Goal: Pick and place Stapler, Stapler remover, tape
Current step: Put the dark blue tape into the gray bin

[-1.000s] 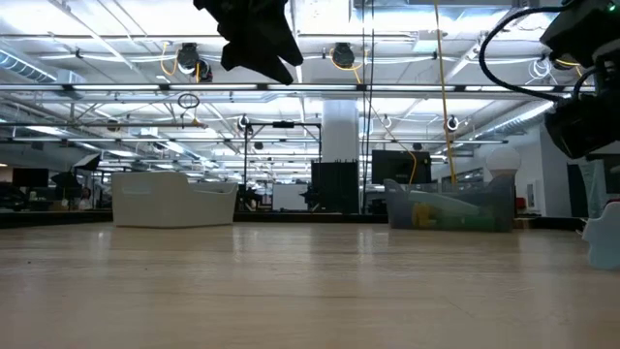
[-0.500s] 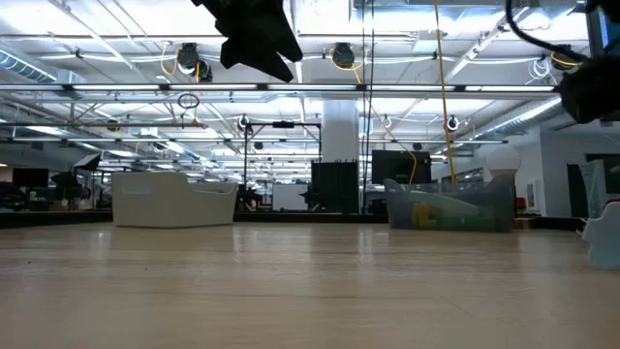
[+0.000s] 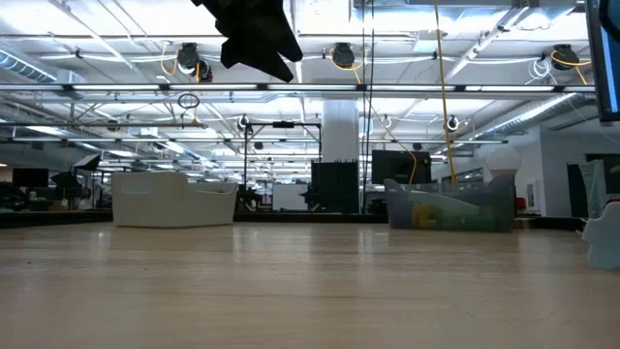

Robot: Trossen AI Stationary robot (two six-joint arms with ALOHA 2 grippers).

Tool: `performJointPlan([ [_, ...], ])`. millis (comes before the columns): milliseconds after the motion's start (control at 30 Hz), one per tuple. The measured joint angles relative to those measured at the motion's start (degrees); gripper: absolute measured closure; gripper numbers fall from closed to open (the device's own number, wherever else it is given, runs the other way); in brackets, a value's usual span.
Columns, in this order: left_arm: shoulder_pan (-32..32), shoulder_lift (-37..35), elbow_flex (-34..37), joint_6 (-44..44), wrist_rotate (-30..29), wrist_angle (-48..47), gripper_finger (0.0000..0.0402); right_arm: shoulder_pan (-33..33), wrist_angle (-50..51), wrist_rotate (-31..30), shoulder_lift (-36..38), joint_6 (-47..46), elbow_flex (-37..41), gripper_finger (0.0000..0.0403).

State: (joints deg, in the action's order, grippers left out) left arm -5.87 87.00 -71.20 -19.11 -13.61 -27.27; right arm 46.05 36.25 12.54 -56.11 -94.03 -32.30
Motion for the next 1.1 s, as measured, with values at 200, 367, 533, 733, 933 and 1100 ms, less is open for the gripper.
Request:
performJointPlan([
  [200, 0.0, 0.0, 0.0, 0.0, 0.0, 0.0, 0.019, 3.3, -1.8, -0.7, -4.1, -4.0, 0.0, 0.0231],
  [367, 0.0, 0.0, 0.0, 0.0, 0.0, 0.1, 0.019, 4.8, -3.2, -0.9, -7.0, -6.0, 0.0, 0.0227],
  [533, 0.0, 0.0, 0.0, 0.0, 0.0, 0.1, 0.019, 4.8, -3.7, -0.8, -10.0, -6.3, 0.0, 0.023],
  [733, 0.0, 0.0, 0.0, -0.1, 0.0, 0.1, 0.019, 4.8, -4.7, -0.5, -14.1, -6.3, 0.0, 0.0229],
  [933, 0.0, 0.0, 0.0, -0.1, 0.0, 0.2, 0.019, 4.8, -5.0, -0.4, -16.0, -6.5, -0.2, 0.0228],
  [1100, 0.0, 0.0, 0.0, -0.1, 0.0, 0.3, 0.019, 4.8, -5.1, -0.5, -16.0, -5.8, -0.2, 0.023],
])
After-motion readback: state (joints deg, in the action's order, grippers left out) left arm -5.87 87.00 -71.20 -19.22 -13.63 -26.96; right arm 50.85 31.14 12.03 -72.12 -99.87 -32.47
